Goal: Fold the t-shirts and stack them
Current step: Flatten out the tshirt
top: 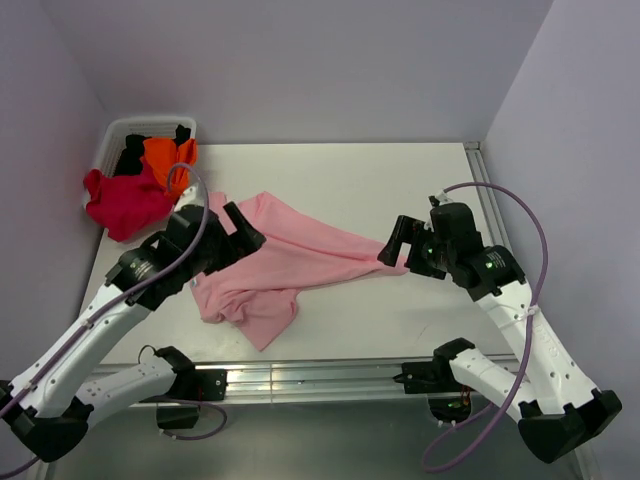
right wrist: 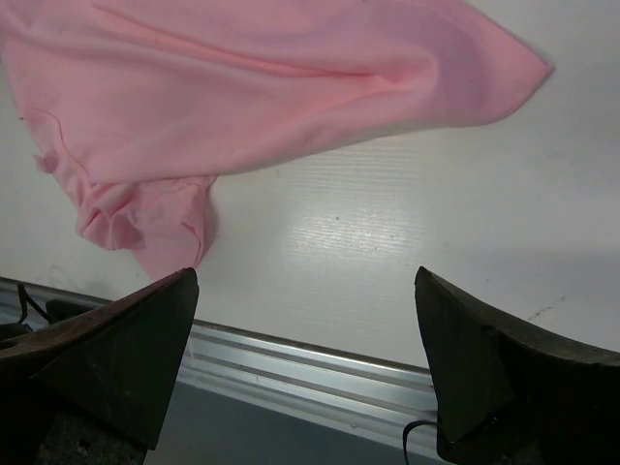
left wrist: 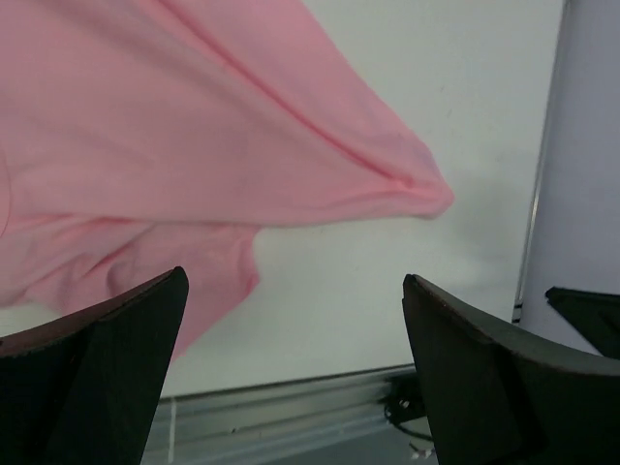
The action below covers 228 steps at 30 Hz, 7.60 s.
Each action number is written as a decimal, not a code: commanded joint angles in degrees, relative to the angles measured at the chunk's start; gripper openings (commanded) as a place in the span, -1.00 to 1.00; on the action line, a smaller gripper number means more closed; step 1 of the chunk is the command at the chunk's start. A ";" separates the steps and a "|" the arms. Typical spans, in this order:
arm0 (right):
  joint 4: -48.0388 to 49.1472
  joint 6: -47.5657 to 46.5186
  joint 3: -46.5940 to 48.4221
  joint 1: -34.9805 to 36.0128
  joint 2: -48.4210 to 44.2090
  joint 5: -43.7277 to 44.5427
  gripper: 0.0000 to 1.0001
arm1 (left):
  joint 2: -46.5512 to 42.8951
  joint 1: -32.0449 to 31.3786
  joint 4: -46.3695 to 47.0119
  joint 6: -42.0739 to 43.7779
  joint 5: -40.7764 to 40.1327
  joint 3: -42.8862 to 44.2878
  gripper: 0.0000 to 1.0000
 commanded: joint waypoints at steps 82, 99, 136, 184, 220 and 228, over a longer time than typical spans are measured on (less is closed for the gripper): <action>-4.77 -0.14 -4.85 0.32 -6.18 5.54 0.97 | 25.73 -21.17 21.44 -31.70 -11.42 -29.16 0.80; -2.66 0.03 -6.69 0.32 -5.92 4.93 0.96 | 24.58 -24.68 14.68 -36.01 -13.17 -27.23 -0.27; 29.42 5.04 -16.89 -14.71 16.93 -15.20 0.94 | -6.53 -27.32 -26.02 -49.02 -18.09 -24.94 -0.99; 19.07 6.54 -21.12 -13.39 19.17 -6.59 -1.00 | 0.41 -26.27 -28.30 -43.94 -23.71 -13.80 -1.00; -5.39 11.46 46.64 -15.05 20.51 15.74 -1.00 | 37.40 9.49 -9.51 22.95 1.15 66.53 -1.00; -8.54 10.22 92.57 -19.97 49.94 2.05 -1.00 | 51.14 22.77 5.59 20.59 19.68 86.95 -0.99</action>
